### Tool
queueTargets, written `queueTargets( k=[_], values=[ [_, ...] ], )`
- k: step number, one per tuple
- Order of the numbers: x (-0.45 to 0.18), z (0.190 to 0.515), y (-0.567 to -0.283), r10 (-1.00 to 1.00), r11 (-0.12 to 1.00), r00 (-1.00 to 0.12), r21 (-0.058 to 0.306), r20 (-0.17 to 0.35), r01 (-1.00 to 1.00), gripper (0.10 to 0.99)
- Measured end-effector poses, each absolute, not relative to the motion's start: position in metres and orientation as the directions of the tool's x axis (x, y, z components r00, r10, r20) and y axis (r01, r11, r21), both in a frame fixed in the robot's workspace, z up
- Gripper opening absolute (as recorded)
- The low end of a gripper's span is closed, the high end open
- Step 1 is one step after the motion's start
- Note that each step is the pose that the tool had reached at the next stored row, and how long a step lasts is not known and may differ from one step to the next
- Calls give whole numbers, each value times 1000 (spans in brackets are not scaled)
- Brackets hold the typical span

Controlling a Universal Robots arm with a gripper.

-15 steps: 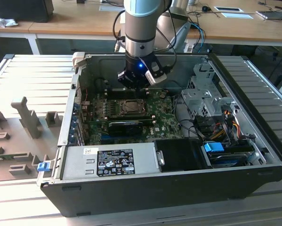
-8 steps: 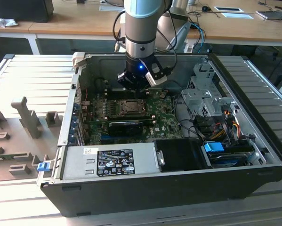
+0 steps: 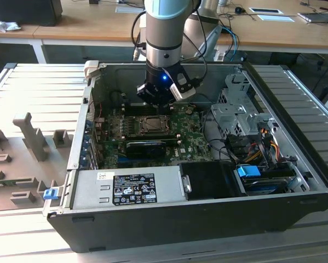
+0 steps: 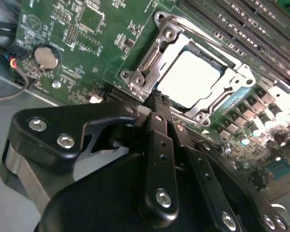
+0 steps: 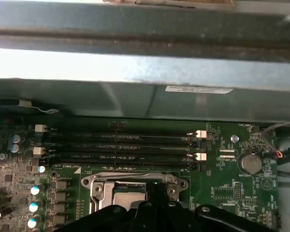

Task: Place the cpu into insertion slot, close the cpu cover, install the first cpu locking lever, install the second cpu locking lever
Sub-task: 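Install the second cpu locking lever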

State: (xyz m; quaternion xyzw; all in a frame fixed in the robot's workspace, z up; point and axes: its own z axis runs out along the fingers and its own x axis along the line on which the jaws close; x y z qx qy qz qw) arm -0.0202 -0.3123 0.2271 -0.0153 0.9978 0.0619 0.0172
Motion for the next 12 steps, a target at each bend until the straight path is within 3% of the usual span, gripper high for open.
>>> queueTargets(
  k=[12],
  values=[
    [-20, 236, -326, -28, 992, -999, 123, -36, -32, 106]
  ],
)
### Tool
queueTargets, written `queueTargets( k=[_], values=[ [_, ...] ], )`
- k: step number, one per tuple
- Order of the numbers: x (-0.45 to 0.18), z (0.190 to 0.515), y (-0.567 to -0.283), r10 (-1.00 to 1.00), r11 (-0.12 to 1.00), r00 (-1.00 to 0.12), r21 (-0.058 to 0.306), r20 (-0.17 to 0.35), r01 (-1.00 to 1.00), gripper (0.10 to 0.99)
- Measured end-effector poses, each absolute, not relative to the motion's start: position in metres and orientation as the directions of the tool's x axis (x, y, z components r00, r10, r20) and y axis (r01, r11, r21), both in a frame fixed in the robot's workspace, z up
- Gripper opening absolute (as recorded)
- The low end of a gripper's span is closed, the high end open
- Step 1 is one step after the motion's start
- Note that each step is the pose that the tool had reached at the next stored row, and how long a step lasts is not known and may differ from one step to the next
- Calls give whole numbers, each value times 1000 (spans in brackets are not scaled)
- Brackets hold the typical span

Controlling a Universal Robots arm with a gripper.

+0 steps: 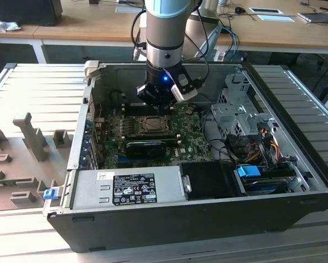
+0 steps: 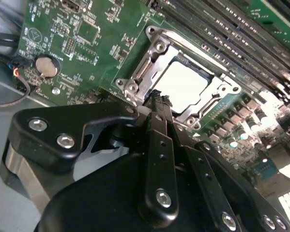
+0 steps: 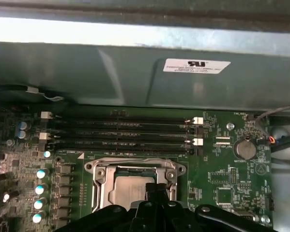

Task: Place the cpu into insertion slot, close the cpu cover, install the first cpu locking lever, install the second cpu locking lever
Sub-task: 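Install the second cpu locking lever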

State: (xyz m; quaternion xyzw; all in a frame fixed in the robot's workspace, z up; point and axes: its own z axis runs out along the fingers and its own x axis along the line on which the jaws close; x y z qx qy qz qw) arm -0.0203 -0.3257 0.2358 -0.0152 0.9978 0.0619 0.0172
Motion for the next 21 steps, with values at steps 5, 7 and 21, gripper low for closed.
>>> queueTargets(
  k=[5, 7, 21],
  values=[
    [-20, 240, -329, -28, 992, -999, 123, -36, -33, 106],
    [-20, 240, -334, -28, 992, -999, 123, -36, -33, 106],
    [-20, 239, -353, -28, 992, -999, 123, -36, -33, 106]
  ],
)
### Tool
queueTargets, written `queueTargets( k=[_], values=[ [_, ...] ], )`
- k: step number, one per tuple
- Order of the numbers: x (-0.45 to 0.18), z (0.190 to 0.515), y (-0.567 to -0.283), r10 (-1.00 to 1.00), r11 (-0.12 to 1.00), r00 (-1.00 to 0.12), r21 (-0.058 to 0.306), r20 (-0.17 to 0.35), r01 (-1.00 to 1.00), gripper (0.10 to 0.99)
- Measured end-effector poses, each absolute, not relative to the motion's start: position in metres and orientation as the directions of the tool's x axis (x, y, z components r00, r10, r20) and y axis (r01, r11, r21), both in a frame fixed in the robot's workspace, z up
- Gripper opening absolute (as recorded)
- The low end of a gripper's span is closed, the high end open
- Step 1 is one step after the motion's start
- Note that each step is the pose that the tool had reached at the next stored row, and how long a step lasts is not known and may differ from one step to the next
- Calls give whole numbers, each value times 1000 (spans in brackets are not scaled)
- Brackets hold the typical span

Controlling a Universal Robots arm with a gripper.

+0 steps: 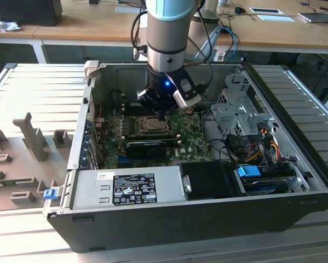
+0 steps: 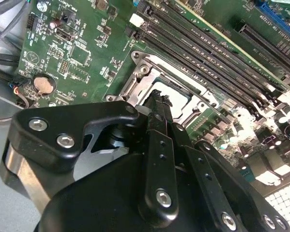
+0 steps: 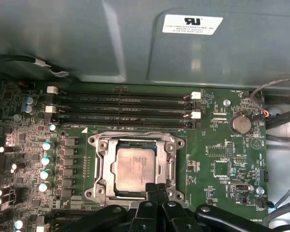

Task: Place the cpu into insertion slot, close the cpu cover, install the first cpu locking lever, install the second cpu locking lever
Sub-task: 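Install the second cpu locking lever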

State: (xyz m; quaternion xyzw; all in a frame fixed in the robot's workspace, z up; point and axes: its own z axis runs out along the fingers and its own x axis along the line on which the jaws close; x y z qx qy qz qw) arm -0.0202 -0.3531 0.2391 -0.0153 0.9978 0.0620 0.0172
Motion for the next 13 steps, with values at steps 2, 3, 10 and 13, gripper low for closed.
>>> queueTargets(
  k=[2, 3, 10, 13],
  values=[
    [-20, 239, -354, -28, 992, -999, 123, -36, -33, 106],
    [-20, 239, -354, -28, 992, -999, 123, -36, -33, 106],
    [-20, 239, -358, -28, 992, -999, 123, -36, -33, 106],
    [-20, 241, -360, -28, 992, -999, 123, -36, -33, 106]
  ],
)
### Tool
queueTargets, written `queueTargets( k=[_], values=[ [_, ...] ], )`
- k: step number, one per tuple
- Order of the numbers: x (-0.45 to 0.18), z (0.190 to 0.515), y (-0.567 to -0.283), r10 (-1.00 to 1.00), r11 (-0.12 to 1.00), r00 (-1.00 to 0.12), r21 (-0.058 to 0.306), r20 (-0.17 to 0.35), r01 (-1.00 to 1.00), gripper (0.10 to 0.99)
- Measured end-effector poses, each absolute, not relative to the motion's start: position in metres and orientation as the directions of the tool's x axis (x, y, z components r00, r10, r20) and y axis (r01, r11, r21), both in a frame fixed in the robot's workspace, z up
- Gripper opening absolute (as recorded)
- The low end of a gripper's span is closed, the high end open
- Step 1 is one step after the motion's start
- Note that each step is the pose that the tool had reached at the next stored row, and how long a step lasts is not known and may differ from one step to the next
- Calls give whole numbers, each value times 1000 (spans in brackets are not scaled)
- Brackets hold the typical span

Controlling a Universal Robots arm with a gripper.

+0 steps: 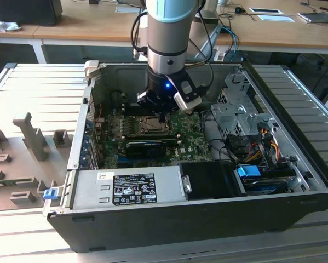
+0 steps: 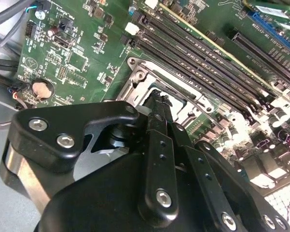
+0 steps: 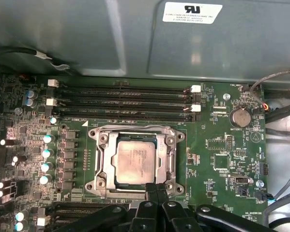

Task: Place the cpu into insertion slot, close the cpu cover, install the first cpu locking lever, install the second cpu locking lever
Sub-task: 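Install the second cpu locking lever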

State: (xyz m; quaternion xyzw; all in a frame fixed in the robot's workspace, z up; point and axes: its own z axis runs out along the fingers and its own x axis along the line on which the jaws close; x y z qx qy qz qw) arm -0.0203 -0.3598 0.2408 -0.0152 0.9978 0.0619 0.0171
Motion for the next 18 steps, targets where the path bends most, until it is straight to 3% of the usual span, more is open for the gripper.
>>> queueTargets(
  k=[18],
  values=[
    [-20, 243, -371, -28, 992, -999, 123, -36, -33, 106]
  ],
)
